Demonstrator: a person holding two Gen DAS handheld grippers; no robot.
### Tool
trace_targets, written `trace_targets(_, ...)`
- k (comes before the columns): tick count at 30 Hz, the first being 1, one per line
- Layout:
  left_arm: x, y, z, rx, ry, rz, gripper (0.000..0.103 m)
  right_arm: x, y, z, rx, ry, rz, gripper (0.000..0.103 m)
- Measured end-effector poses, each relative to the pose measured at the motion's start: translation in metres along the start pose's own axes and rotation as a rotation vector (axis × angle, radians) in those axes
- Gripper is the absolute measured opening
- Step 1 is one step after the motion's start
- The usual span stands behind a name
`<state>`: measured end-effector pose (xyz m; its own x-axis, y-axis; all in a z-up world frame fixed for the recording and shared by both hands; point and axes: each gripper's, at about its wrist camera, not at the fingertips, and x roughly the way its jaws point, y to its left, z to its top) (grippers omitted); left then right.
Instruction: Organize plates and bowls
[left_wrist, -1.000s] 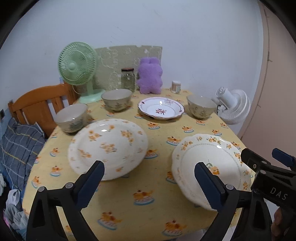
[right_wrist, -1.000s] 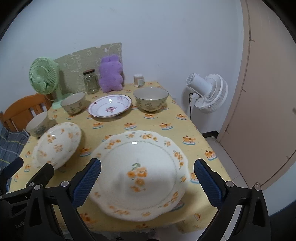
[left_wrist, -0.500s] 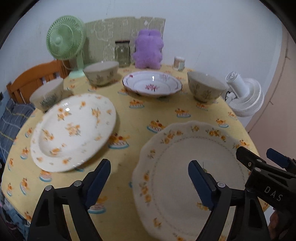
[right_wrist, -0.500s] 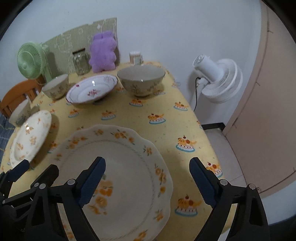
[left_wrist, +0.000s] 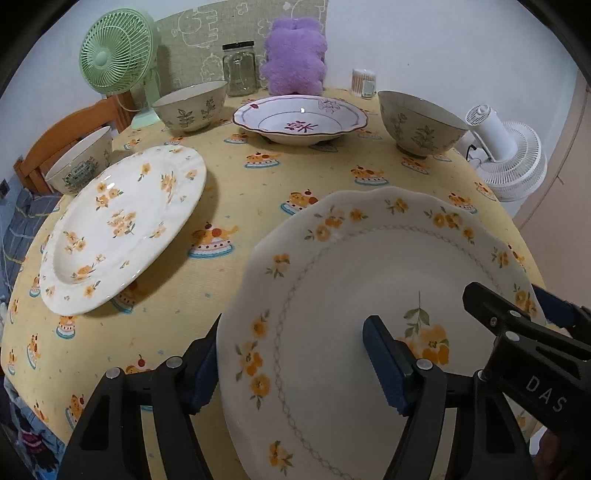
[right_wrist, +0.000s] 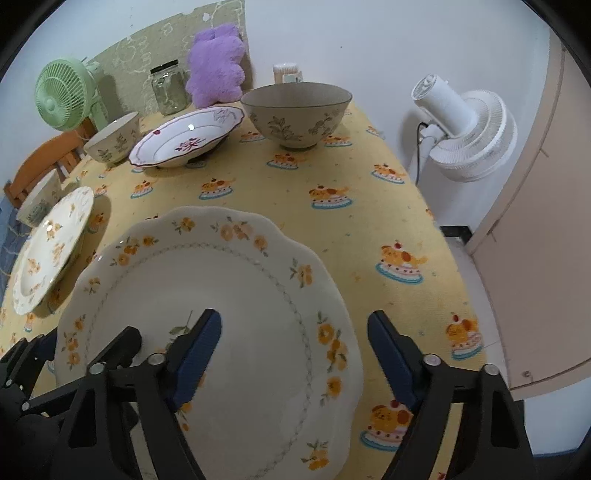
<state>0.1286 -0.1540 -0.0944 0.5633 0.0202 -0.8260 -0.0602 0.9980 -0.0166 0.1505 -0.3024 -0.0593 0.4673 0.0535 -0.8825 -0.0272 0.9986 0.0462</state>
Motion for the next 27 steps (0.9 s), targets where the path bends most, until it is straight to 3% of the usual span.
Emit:
trace_targets(3, 0.000, 0.000, 0.000, 0.002, 0.001, 0.001, 0.073, 0.004, 0.001, 0.001, 0.010, 0.018, 0.022, 0.074)
trace_targets(11, 0.001, 0.005, 0.009, -0.017, 0.045, -0.037, 0.070, 0.007, 0.005, 0.010, 0.007, 0.038, -0.014, 0.074)
trace_targets(27, 0.019, 0.020, 0.042, -0.097, 0.068, 0.047, 0.070, 0.037, 0.028, 0.058, -0.106, 0.055, 0.031, 0.074)
